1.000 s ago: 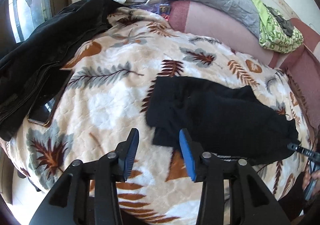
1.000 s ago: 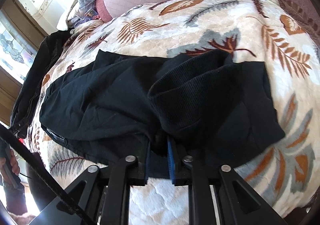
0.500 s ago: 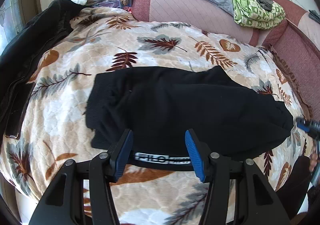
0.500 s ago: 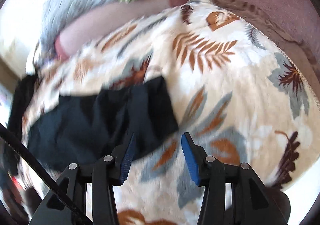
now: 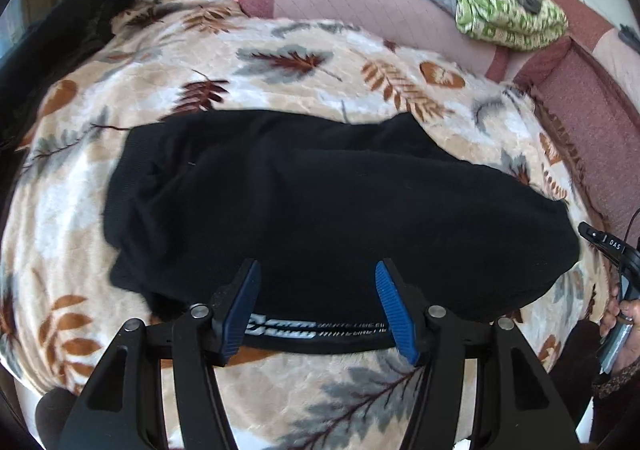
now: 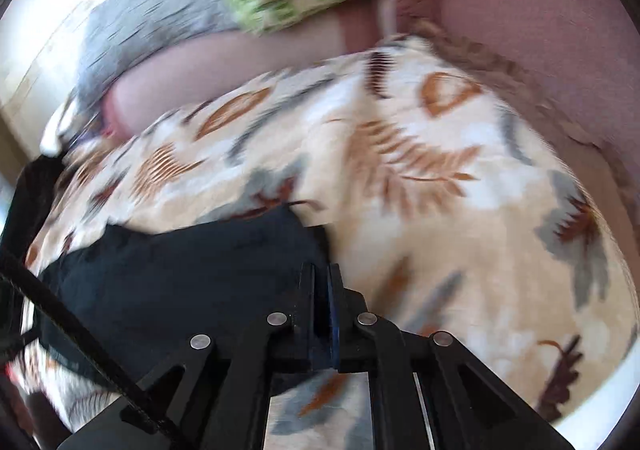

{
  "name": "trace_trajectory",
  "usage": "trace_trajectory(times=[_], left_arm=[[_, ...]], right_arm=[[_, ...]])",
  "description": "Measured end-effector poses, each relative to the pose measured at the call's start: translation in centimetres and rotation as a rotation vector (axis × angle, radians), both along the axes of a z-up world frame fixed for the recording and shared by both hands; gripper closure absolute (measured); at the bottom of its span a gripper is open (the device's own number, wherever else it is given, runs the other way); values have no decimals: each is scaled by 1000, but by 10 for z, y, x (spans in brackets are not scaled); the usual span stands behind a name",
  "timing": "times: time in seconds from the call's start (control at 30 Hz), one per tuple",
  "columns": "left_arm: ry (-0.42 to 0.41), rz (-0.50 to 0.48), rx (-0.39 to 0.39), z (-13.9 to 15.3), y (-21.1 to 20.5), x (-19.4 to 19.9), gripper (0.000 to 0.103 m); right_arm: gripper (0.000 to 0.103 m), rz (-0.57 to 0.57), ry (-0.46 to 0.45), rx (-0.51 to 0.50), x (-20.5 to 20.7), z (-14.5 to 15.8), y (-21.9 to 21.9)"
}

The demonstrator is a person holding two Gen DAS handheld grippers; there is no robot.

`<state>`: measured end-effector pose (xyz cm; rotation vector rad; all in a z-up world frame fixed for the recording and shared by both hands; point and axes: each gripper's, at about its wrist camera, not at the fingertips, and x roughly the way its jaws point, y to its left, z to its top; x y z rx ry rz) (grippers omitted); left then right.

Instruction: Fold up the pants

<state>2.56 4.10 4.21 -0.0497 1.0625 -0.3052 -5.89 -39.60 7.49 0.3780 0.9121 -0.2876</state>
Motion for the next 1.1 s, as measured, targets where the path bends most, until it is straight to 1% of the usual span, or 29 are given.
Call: trace_trajectory(times=[0.07, 0.1, 0.13, 0.2, 0.23, 0.27, 0.3, 0.33, 0.37, 0.4, 0.43, 0.47, 0.5, 0.53, 0.57, 0.63, 0.67, 0.7, 0.73, 0.77, 0.83, 0.87, 0.9, 0.93, 0.97, 1.0, 1.03, 1.07, 1.1], left_arm=[[22, 0, 34, -11, -10, 3, 44], [25, -4, 43, -14, -14, 2, 44], [23, -12, 49, -15, -17, 1, 44], [10, -28, 73, -17, -21, -2, 44], [5, -33, 90, -17, -23, -2, 44], [4, -35, 99, -18, -24, -3, 44], [2, -33, 103, -18, -24, -3, 44], [1, -32, 101, -17, -24, -3, 44], [2, -30, 95, -16, -23, -3, 44], [2, -28, 92, -14, -22, -3, 44], [0, -25, 92, -13, -21, -4, 44], [-5, -18, 96, -12, -19, -4, 44], [-12, -12, 99, -11, -17, -4, 44], [-15, -6, 101, -11, -14, -3, 44], [-10, 0, 94, -12, -11, -2, 44], [6, 7, 67, -14, -7, 0, 44], [5, 10, 51, -13, -5, 0, 44], [-2, 10, 38, -10, -4, -1, 44], [-14, 10, 24, -7, -2, -2, 44], [-25, 11, 10, -5, -1, -2, 44], [-38, 7, -24, -4, -1, 1, 42], [-35, -2, -40, -6, -3, 3, 41], [-25, -11, -42, -9, -6, 6, 40], [-22, -24, -39, -12, -11, 7, 40], [-26, -38, -30, -15, -15, 7, 40], [-22, -54, 1, -19, -20, 8, 40], [-9, -71, 59, -25, -27, 8, 41], [-14, -97, 124, -29, -35, 6, 40], [-38, -120, 182, -30, -42, 1, 40]], right_arm=[[94, -54, 63, -1, -2, -11, -14], [92, -81, 75, 33, -4, -14, -23], [88, -100, 70, 63, -5, -15, -28], [77, -124, 19, 125, -6, -10, -39], [63, -116, 8, 130, -4, -9, -38], [44, -89, -1, 139, 4, -8, -36], [35, -60, 3, 145, 12, -11, -34], [30, -27, 22, 144, 23, -17, -29], [30, 0, 59, 124, 37, -27, -24], [43, 18, 86, 114, 44, -35, -20], [96, 63, 106, 129, 52, -42, -14], [95, 107, 114, 144, 56, -44, -9], [96, 89, 103, 80, 56, -36, -6], [101, 68, 94, 56, 55, -31, -7], [103, 6, 100, 1, 52, -25, -12], [103, -124, 147, -146, 46, -22, -29], [102, -175, 183, -173, 43, -24, -40], [99, -227, 213, -139, 37, -26, -53], [99, -256, 197, -98, 30, -21, -60], [98, -267, 154, -76, 24, -11, -60], [94, -194, 78, -112, 25, 13, -38], [90, -93, 44, -97, 36, 23, -16], [83, -9, 21, -56, 46, 26, 1], [69, 115, -2, 20, 62, 26, 26], [63, 195, -11, 67, 72, 24, 42], [63, 321, -10, 131, 92, 19, 74], [63, 382, -3, 152, 103, 17, 90], [63, 486, 18, 165, 125, 10, 122], [63, 552, 35, 148, 141, 6, 145]])
